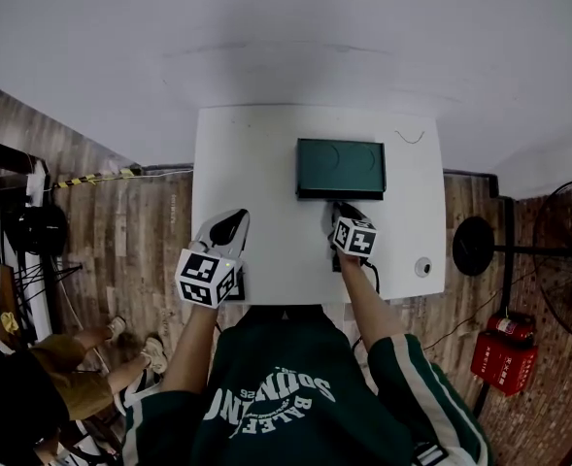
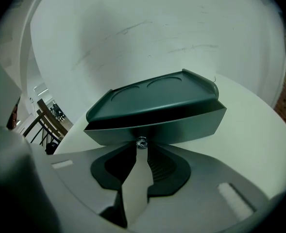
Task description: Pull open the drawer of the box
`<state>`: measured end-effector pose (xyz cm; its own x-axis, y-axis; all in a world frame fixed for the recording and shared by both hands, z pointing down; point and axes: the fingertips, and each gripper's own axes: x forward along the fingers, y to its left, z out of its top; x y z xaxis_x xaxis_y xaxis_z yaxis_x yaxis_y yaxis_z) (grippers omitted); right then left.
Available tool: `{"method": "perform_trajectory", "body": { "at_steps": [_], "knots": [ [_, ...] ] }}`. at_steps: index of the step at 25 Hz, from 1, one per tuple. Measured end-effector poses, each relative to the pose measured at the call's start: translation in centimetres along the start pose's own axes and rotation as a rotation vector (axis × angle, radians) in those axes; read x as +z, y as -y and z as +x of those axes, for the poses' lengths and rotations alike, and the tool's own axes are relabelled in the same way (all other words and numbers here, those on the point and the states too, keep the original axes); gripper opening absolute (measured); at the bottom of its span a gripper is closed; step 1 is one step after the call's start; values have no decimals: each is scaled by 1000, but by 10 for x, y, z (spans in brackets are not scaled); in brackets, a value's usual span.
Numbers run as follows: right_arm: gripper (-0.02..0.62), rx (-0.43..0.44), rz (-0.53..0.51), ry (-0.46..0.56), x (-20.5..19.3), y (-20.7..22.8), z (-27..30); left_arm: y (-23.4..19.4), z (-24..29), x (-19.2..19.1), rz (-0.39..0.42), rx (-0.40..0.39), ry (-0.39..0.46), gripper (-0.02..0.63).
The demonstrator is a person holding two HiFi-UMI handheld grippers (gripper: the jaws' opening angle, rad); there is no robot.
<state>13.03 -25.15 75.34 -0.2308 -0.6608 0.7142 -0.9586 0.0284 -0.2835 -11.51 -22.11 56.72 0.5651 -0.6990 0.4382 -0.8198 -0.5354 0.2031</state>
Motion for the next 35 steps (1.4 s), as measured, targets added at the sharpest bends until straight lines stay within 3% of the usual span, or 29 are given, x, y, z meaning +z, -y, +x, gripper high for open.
{"method": "perform_trajectory", "body": {
  "at_steps": [35],
  "knots": [
    [74,13,-18,-89,-72,-9,-52,33,18,11,27,-97,11,52]
  ]
}}
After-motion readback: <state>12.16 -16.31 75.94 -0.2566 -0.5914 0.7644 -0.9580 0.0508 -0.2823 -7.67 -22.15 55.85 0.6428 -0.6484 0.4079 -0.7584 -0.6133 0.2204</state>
